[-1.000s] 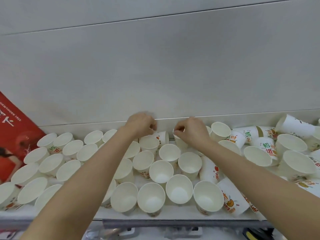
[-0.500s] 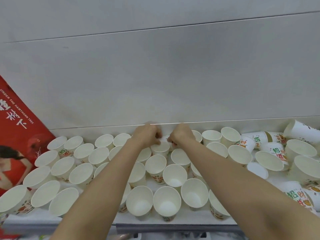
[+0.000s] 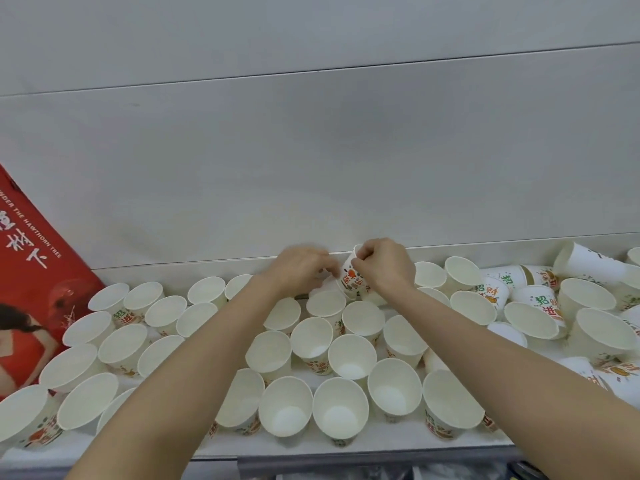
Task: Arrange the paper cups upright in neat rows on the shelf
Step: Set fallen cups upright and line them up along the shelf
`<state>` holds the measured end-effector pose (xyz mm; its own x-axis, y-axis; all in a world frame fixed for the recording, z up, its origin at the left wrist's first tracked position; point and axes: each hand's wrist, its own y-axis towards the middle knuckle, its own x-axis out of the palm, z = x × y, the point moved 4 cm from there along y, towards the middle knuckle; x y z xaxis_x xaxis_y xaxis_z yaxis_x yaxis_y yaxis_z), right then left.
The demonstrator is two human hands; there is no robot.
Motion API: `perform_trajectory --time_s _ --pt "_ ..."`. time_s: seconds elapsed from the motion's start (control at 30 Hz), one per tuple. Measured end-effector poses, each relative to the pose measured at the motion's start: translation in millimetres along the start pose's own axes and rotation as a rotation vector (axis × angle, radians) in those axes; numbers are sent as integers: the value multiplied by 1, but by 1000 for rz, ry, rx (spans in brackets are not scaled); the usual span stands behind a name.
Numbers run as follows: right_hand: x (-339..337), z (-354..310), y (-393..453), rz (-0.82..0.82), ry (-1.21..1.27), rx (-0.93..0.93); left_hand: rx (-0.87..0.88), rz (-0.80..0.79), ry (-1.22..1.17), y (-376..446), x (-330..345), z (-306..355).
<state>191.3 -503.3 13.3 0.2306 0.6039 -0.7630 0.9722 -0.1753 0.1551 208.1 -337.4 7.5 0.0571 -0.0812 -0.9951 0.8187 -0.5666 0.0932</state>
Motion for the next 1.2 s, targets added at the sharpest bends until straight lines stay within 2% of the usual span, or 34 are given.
perform_trajectory --time_s 0.23,0.53,0.67,0.73,0.83,0.97,1.2 --pt "-8 5 0 53 37 -51 139 -132 186 19 -3 15" --pt "-53 4 8 203 86 -103 172 -116 191 29 4 18" --pt "-65 11 10 212 148 -120 218 -299 343 42 3 37" --pt "-65 16 10 212 156 -118 255 -332 451 46 3 46" --pt "-66 24 8 209 149 -124 264 -304 498 46 0 43" --pt "-65 33 6 167 115 -163 197 -226 406 34 -12 20" --pt "-59 40 1 150 -5 -349 49 -103 364 0 -5 2"
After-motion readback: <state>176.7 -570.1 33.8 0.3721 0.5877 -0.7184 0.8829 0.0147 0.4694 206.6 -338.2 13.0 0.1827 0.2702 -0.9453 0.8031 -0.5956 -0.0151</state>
